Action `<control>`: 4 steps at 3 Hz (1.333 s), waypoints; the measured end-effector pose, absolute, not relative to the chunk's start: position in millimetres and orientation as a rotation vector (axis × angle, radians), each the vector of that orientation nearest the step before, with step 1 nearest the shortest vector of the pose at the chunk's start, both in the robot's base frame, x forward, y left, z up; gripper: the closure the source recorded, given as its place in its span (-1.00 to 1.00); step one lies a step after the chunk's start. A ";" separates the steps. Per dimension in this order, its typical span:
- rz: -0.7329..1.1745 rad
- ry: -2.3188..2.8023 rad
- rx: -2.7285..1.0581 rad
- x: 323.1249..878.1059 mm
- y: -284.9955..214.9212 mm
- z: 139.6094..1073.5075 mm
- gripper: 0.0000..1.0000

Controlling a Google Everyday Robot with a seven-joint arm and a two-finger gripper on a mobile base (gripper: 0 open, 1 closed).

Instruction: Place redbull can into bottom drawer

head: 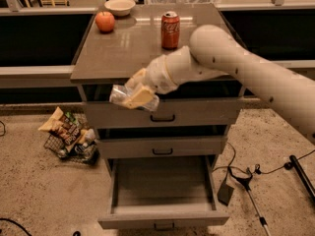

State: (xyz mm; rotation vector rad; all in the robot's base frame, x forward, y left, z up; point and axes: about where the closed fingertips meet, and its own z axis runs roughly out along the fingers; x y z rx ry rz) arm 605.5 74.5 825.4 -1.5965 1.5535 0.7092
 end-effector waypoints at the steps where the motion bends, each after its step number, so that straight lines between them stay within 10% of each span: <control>1: 0.643 1.796 -1.538 588.7 34.5 759.1 1.00; 4: 0.650 2.073 -1.450 557.3 -14.7 680.6 1.00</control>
Offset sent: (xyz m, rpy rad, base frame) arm -0.0719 -0.1402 -0.2060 -0.3089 0.4228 -0.3852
